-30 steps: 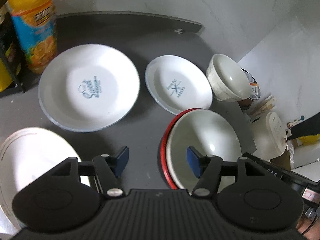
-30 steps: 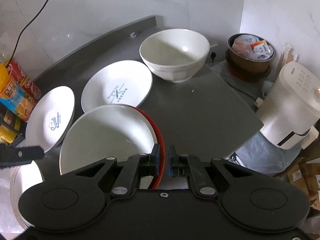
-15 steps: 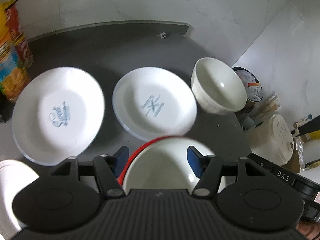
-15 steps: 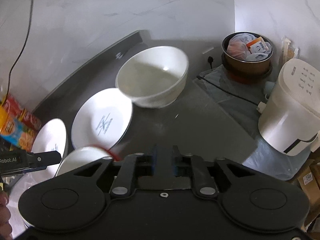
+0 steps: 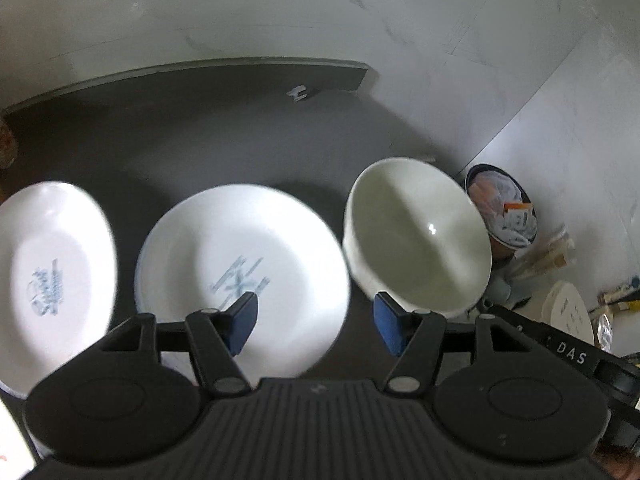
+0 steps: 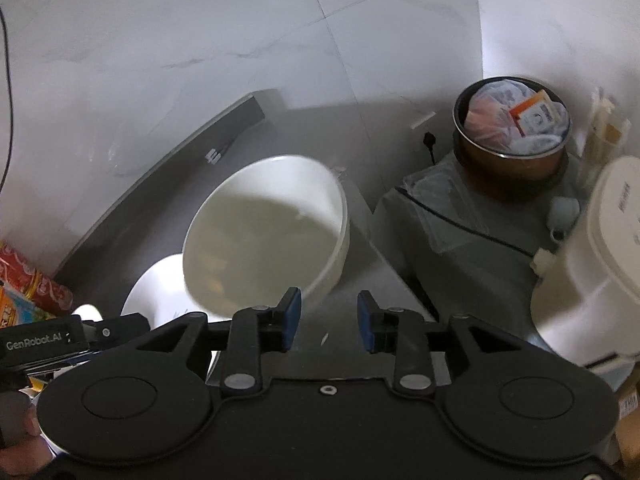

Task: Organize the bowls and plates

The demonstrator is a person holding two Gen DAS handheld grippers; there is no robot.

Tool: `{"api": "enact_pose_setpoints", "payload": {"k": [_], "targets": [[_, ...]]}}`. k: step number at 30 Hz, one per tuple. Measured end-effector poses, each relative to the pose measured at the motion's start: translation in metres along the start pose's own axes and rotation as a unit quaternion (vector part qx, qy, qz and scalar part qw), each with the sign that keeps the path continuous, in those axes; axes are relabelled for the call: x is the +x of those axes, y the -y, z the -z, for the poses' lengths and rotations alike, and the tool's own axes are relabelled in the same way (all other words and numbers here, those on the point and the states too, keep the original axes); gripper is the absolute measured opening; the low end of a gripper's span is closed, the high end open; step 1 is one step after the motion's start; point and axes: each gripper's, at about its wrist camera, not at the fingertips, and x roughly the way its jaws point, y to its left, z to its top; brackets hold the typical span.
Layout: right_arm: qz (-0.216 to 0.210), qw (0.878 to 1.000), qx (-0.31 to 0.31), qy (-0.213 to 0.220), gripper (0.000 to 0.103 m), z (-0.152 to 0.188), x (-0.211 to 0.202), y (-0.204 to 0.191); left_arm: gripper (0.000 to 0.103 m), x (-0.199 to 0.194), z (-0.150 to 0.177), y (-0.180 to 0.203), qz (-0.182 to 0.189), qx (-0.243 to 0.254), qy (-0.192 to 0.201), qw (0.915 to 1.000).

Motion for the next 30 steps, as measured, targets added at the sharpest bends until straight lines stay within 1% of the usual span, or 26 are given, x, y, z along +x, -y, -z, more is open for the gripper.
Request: {"api": "enact_pose_setpoints", "payload": {"k": [4, 10, 12, 14, 17, 19, 20, 22, 23, 24, 26, 30], "targets": [[0.001, 1.000, -0.009, -0.009, 0.032, -0.014, 0.019, 0.003, 0.062, 0.017, -0.008, 0.009, -0.001, -0.008, 0.001, 1.0000], [-0.004, 1.000, -0.011, -0.023, 0.032, -0.025, 0.038, 0.005, 0.059, 0.043, -0.018, 0.012, -0.006, -0.029, -0.011, 0.9995], [-0.001, 1.000, -0.015, -0.028, 0.032, -0.027, 0.043, 0.004, 0.058, 0.050, -0.021, 0.012, -0.002, -0.038, -0.016, 0.9991], [0.000, 0.999, -0.014, -0.031, 0.032, -0.028, 0.048, 0.004, 0.055, 0.058, -0.022, 0.009, 0.006, -0.054, -0.018, 0.9984], [0.002, 0.999, -0.019, -0.036, 0.032, -0.028, 0.055, 0.002, 0.044, 0.071, -0.024, 0.010, -0.006, -0.056, -0.022, 0.9981], [0.007, 0.999, -0.023, -0.041, 0.031, -0.027, 0.059, 0.001, 0.032, 0.079, -0.025, 0.009, -0.004, -0.063, -0.032, 0.9975], [0.013, 0.999, -0.025, -0.041, 0.028, -0.027, 0.060, 0.000, 0.029, 0.082, -0.026, 0.008, 0.006, -0.071, -0.036, 0.9968], [0.011, 0.999, -0.038, -0.037, 0.018, -0.026, 0.062, -0.003, 0.019, 0.086, -0.028, 0.007, 0.022, -0.084, -0.041, 0.9954], [0.013, 0.998, -0.049, -0.036, 0.017, -0.026, 0.062, -0.007, 0.016, 0.088, -0.028, 0.006, 0.028, -0.088, -0.042, 0.9948], [0.021, 0.997, -0.061, -0.035, 0.017, -0.026, 0.062, -0.012, 0.010, 0.088, -0.029, 0.006, 0.034, -0.092, -0.044, 0.9942], [0.026, 0.997, -0.070, -0.030, 0.017, -0.026, 0.060, -0.015, 0.009, 0.086, -0.029, 0.007, 0.032, -0.094, -0.046, 0.9940], [0.019, 0.998, -0.065, -0.020, 0.017, -0.026, 0.049, -0.015, 0.009, 0.075, -0.027, 0.008, 0.035, -0.088, -0.040, 0.9947]]}}
